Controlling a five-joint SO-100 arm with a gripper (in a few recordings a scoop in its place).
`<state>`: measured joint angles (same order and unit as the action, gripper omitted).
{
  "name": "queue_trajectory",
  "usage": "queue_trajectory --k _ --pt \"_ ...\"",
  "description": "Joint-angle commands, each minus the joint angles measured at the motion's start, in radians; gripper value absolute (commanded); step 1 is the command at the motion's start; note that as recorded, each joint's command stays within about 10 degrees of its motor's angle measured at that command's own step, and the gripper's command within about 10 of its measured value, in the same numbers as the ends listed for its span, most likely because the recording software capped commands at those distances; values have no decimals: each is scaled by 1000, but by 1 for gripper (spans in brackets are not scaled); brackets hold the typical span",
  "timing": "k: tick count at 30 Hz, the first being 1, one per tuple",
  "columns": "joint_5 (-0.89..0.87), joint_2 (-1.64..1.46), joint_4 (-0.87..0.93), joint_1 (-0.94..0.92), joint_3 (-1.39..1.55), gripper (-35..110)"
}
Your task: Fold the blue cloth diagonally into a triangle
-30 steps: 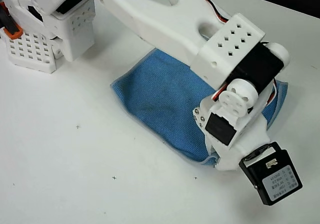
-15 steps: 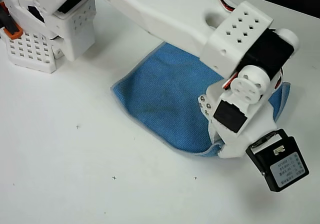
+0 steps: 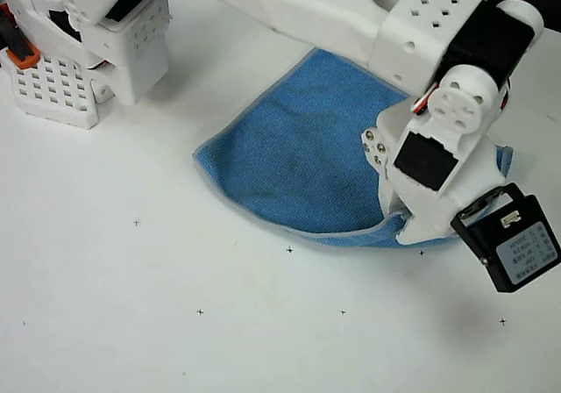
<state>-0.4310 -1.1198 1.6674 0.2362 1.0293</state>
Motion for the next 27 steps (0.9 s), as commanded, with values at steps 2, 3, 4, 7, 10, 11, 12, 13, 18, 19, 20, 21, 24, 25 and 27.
queue_trajectory --k 2,3,4,7,10,11,12,13,18,19,20,21,24,25,27 --pt "3 -170 14 29 8 0" --pt "6 -183 14 34 15 0" --pt "11 -191 14 37 26 0" --pt "28 -219 11 44 97 0" --pt "40 -257 -67 46 274 0" --pt "46 -274 -109 44 316 0" --pt "41 -287 -137 44 360 0" --pt "37 -300 -150 49 412 0" --pt "6 -365 -146 84 482 0" --pt "0 -374 -147 89 488 0" --pt "-5 -386 -147 94 492 0" --pt "-8 -403 -147 97 499 0" --pt "-14 -454 -144 97 522 0" --pt "-9 -472 -143 94 523 0" --pt "-2 -507 -138 92 508 0"
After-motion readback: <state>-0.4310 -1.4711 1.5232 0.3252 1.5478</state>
